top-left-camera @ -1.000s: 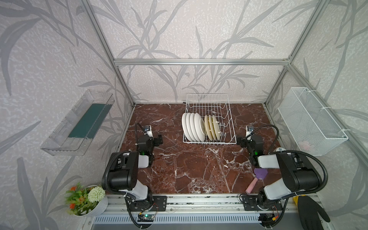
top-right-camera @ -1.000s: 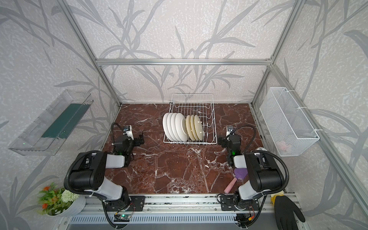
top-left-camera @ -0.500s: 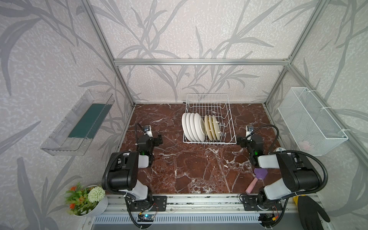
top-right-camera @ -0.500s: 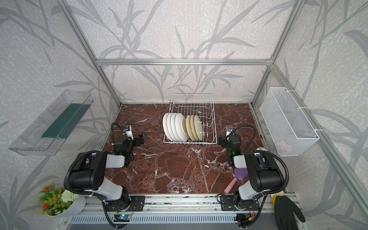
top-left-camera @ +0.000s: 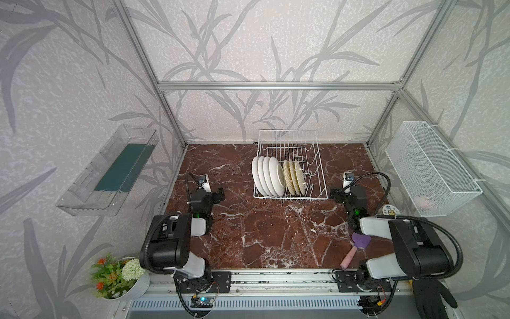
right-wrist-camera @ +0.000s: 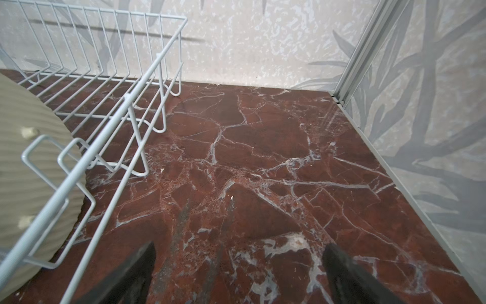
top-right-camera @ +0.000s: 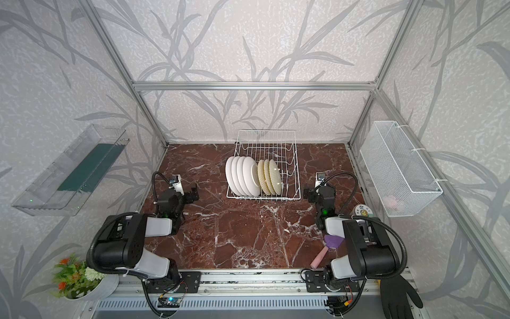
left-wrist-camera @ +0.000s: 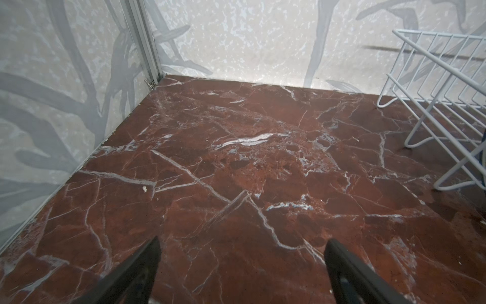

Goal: Unload the plates from the dish rack
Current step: Pick up a plate from the dish rack.

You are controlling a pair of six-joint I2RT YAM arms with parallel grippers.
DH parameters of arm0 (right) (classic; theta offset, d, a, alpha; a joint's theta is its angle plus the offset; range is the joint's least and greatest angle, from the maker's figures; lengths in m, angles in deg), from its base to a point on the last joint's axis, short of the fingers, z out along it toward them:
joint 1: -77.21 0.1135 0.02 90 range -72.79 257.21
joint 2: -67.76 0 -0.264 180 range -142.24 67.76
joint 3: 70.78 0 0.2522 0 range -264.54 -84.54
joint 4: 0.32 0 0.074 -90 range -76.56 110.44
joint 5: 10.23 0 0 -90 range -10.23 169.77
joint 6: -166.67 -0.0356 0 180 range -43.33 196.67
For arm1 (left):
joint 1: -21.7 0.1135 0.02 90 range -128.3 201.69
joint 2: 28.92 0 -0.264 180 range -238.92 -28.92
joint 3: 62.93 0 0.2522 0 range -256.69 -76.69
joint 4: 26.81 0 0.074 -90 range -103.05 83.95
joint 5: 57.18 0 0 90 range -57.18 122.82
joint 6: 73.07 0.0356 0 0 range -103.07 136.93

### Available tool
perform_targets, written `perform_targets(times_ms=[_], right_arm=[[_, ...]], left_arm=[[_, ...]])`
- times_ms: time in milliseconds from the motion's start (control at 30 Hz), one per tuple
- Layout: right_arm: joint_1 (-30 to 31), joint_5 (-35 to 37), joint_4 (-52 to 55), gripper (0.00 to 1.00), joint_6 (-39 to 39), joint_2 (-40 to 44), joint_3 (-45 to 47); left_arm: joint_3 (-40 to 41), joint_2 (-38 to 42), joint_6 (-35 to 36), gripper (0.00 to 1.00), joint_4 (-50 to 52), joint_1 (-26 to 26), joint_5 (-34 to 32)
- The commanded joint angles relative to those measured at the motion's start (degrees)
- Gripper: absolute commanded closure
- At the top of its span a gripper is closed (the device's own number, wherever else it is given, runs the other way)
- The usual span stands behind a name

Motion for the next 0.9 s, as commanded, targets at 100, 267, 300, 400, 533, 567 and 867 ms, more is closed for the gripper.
perform_targets(times_ms=[100,267,300,400,533,567,867], right_arm=[[0.29,2.24,13.01,0.01,-1.37,9.85,-3.3],[0.28,4.75,28.52,0.01,-4.84,17.08,-8.51],[0.22,5.09,31.48,0.01,-6.03,18.35,-9.44],[0.2,1.09,37.23,0.01,-6.75,21.99,-10.98],[0.23,-5.01,43.47,0.01,-8.05,27.13,-12.34],[0.2,-5.74,44.72,0.01,-9.23,28.42,-12.75],[0.28,-22.56,50.16,0.01,-10.07,33.11,-18.98]], left_arm=[[-6.51,11.99,-1.68,0.01,14.39,-0.6,-2.47],[-15.99,18.27,-8.54,0.01,28.57,-0.61,4.93],[-18.34,18.87,-9.42,0.01,33.2,-0.63,6.95],[-24.27,20.27,-12.04,0.02,43.13,-0.67,12.02],[-27.77,22.11,-14.87,0.03,50.8,-0.76,18.44],[-28.47,22.52,-16.0,0.03,52.83,-0.83,19.53],[-35.15,21.76,-16.98,0.06,70.9,-2.48,26.51]])
